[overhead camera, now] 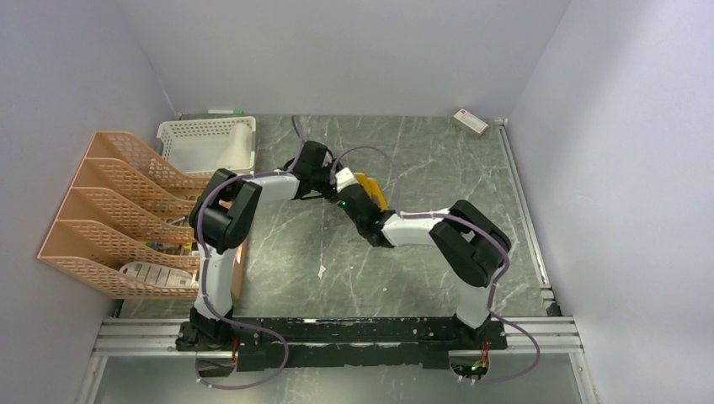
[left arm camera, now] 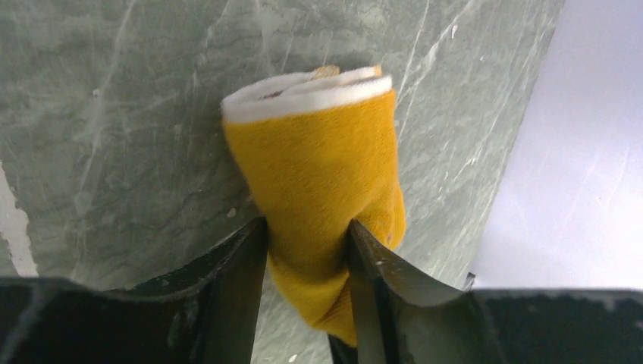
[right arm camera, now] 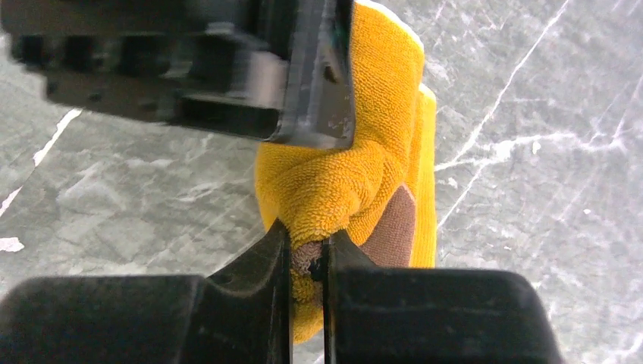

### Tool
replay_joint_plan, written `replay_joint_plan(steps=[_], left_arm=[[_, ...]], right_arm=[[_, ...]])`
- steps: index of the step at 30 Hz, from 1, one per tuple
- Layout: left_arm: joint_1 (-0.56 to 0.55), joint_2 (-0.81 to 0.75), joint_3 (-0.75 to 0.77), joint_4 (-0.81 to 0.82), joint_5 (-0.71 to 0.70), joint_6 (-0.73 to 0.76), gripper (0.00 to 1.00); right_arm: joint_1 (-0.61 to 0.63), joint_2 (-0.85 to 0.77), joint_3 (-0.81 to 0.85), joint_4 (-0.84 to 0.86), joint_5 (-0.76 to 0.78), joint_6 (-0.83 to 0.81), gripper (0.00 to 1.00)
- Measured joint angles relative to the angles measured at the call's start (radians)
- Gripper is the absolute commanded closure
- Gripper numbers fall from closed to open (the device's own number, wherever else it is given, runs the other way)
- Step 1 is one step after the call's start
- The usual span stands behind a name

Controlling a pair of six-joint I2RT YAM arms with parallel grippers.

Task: Roll the towels
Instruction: Roll the towel at the center of the board.

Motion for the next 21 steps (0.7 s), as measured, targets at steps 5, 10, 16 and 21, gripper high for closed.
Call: replay_joint_plan(steps=[5,10,16,21], left_arm=[[0.0,-0.02,-0.014,-0.01,-0.002,0.001,0.39],[-0.005,-0.065,-0.025,-0.01,-0.019,0.008,0.39],[-0.031,-0.078,-0.026,-0.017,-0.071,0.016,0.39],[-0.078,-0.078,-0.024,-0.028,-0.118,0.019,0.39]], right_arm=[[-0.107,-0.077,-0.051,0.009,-0.168,0.098,1.0],[-0.254,-0.141,-0.093,0.015,-0.388,0.23,1.0],[-0.425,-0.179,-0.149,0.053,-0.635,0.417,1.0],[-0.543,-0.18,-0.217,0.137,-0.832,0.571,1.0]])
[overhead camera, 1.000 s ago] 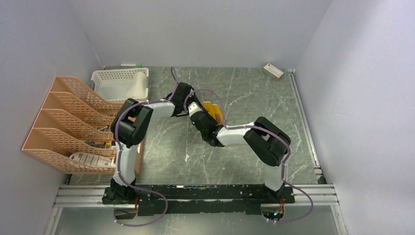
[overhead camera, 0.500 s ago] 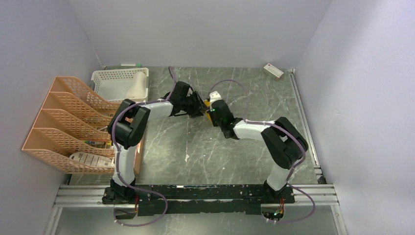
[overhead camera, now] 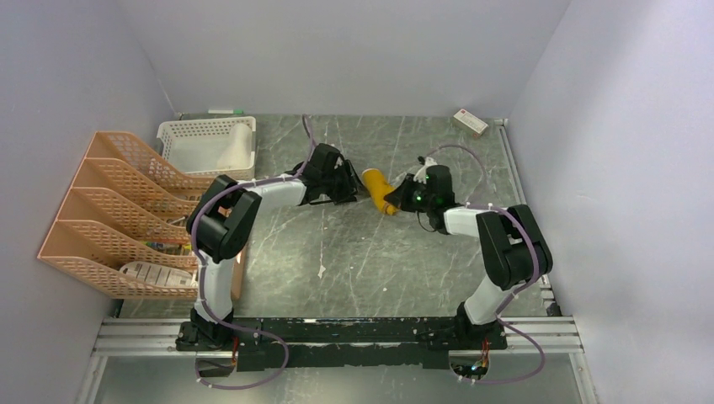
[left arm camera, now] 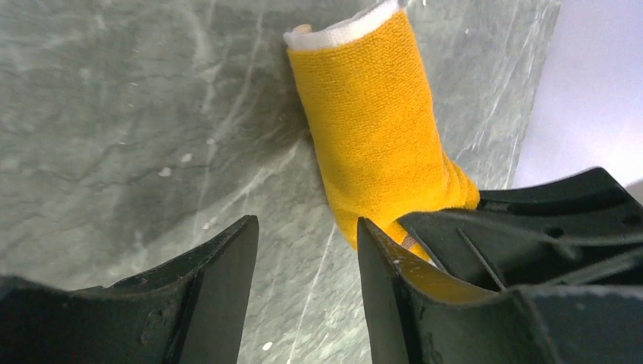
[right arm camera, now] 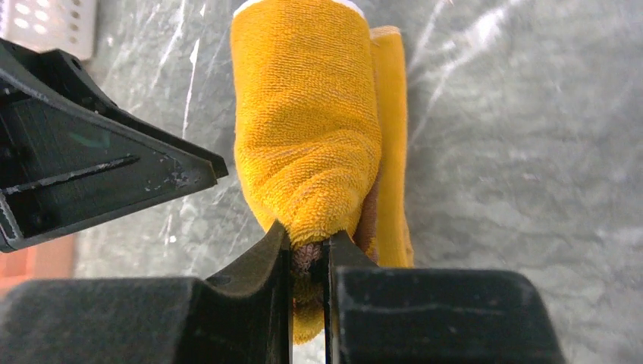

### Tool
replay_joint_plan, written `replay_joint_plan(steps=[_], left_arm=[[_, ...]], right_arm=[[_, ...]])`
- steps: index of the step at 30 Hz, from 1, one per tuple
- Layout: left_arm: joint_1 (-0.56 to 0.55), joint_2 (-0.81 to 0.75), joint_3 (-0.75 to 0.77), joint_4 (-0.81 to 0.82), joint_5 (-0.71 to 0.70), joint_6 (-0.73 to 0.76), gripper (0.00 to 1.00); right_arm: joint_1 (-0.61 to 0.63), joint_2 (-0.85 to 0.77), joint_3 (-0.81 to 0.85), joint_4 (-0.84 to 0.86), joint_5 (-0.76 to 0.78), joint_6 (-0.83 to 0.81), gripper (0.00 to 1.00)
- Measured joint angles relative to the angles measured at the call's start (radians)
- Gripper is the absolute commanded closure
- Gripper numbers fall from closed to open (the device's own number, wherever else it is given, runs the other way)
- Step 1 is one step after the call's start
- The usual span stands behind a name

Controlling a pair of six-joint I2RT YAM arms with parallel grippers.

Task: Roll the towels
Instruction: Roll the towel at the center of the board.

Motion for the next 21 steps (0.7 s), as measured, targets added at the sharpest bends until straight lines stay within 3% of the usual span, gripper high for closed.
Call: replay_joint_plan(steps=[9,21], left_arm=[[-0.018,0.003,0.023,0.021,-0.039,-0.001,0.39],[-0.055,0.11,0.208,0.018,-0.076,0.0,0.39]], right_arm=[[-0.157,0.071,-0.117,0.223,-0.284,0.265,1.0],[-0.158,0.091,-0.126,0.257,-0.359,0.32,1.0]])
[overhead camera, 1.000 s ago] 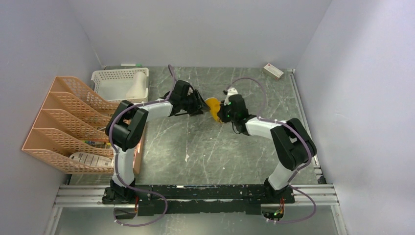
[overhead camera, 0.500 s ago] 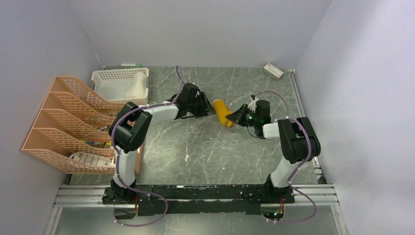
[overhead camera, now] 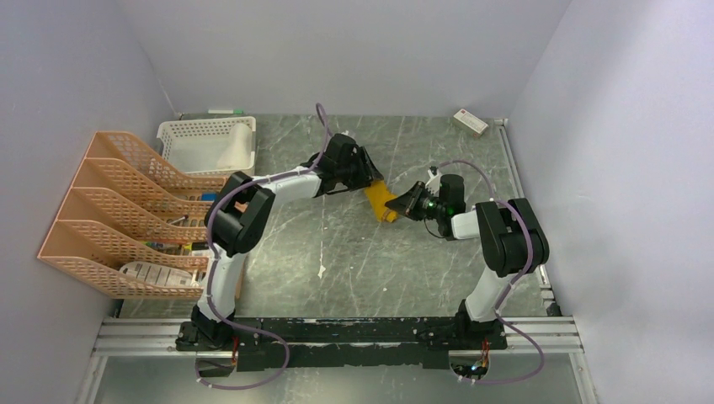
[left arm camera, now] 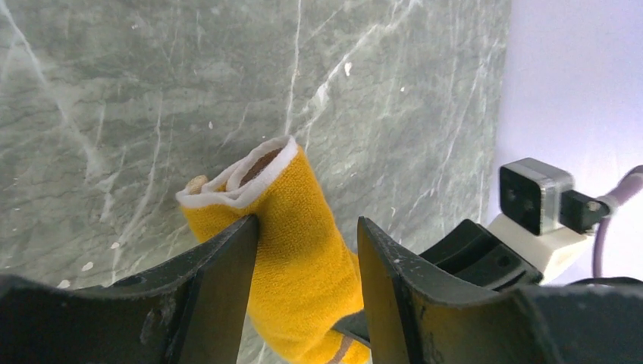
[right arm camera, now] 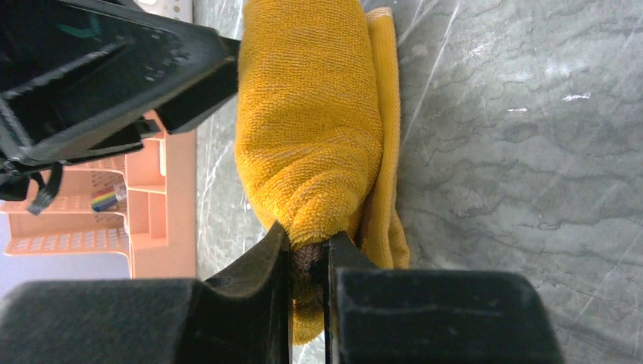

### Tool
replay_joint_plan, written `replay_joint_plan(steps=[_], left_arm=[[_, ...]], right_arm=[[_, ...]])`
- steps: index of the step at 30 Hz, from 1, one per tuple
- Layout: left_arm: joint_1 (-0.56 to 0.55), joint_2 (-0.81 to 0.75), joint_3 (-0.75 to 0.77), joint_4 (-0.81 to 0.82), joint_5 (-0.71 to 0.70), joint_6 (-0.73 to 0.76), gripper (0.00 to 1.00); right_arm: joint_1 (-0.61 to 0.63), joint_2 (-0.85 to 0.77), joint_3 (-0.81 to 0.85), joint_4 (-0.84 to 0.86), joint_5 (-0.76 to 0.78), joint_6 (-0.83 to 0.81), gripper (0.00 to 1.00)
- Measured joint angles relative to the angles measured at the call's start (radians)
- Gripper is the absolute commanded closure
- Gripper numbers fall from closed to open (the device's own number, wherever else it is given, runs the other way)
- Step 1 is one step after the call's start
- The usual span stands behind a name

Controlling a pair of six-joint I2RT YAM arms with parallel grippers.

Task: Roll the towels
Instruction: Roll the towel at the center of the board, then pick up the towel at the center of the board.

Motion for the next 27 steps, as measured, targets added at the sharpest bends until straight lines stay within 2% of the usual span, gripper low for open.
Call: replay_joint_plan(steps=[6,11,12,13,14,18,27], left_arm=[[-0.019,0.034,0.01,-0.032,-0.014,-0.002,0.4],[-0.032,0.024,0.015,-0.122,-0.087,0.013,0.37],[-0.037,0.021,0.02,-0.153,-0.106,0.016,0.29],[-0.042,0.017,0.032,-0.186,-0.128,0.017,0.08],[-0.048,0.014,0.045,-0.219,-0.148,0.017,0.01],[-0.076,-0.021,0.061,-0.335,-0.228,-0.008,0.02],[-0.12,-0.122,0.013,-0.362,-0.267,-0.128,0.02]], right_arm=[[-0.002,0.0,0.0,-0.006,-0.008,-0.002,1.0],[-0.002,0.0,0.0,-0.021,-0.01,-0.013,1.0],[-0.002,0.0,0.0,-0.024,-0.01,-0.015,1.0],[-0.002,0.0,0.0,-0.028,-0.01,-0.018,1.0],[-0.002,0.0,0.0,-0.031,-0.01,-0.02,1.0],[-0.003,0.0,0.003,-0.037,-0.009,-0.027,1.0],[-0.003,-0.002,0.008,-0.055,-0.005,-0.047,1.0]])
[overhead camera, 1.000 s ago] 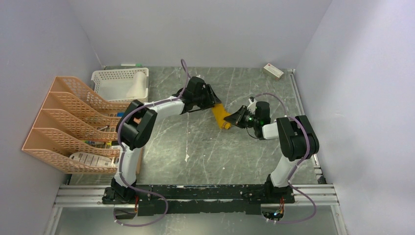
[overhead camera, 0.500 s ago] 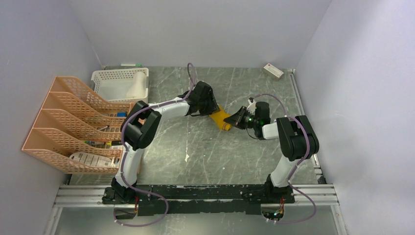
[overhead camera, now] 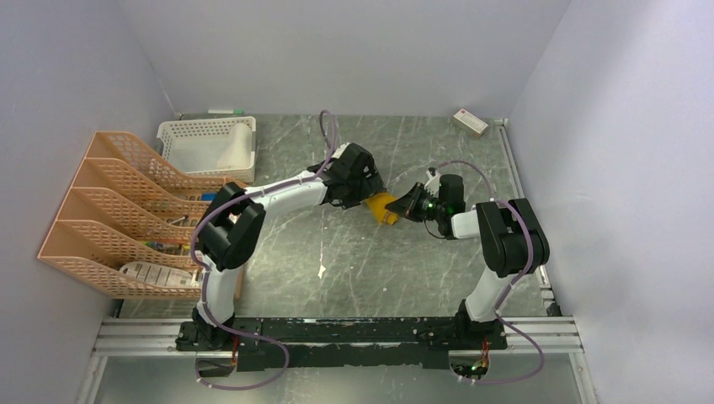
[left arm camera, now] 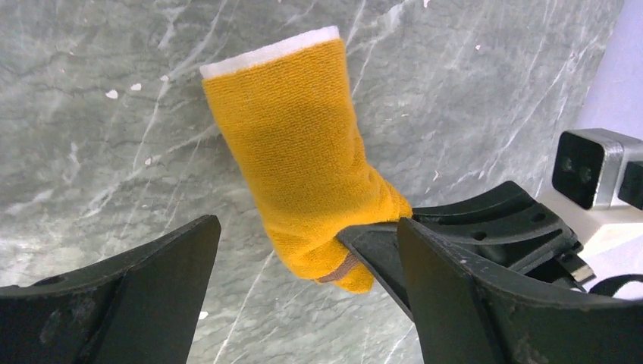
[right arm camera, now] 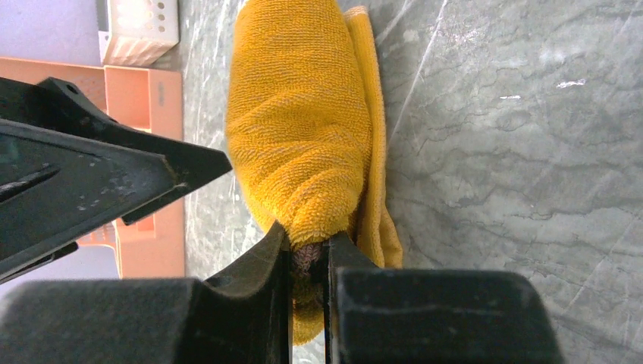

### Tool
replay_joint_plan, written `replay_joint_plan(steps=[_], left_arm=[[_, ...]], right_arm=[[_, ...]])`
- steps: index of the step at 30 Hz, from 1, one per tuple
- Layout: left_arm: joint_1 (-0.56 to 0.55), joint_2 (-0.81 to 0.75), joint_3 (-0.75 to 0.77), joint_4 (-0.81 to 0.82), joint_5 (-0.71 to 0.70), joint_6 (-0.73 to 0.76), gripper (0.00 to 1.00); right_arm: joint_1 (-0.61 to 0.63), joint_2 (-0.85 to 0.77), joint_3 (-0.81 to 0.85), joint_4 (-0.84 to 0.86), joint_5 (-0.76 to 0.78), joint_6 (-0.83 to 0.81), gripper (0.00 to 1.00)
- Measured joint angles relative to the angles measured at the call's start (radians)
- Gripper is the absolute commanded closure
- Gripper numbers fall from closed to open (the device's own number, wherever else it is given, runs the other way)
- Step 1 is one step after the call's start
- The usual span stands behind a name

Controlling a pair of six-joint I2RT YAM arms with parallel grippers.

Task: Roll the towels
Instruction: Pick up the towel at the center of the board.

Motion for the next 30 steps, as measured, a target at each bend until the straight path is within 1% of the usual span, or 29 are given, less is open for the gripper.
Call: replay_joint_plan(steps=[3,9,22,26,30], left_arm=[[-0.002,0.018,-0.013,0.023,0.015,-0.05,0.02],[-0.001,0.119,-0.013,0.103,0.058,-0.134,0.02],[-0.008,0.183,-0.003,0.292,0.074,-0.219,0.02],[-0.009,0.188,-0.033,0.364,0.079,-0.251,0.02],[-0.01,0.17,-0.085,0.429,0.077,-0.268,0.02]], right_arm=[[0.0,-0.003,0.0,-0.006,0.003,-0.003,1.0],[0.0,-0.026,0.0,-0.045,0.024,-0.028,1.0],[-0.004,-0.036,0.009,-0.073,-0.025,-0.106,1.0],[-0.012,-0.011,0.003,-0.015,-0.071,-0.085,1.0],[-0.029,0.05,-0.033,0.134,-0.139,-0.007,1.0]])
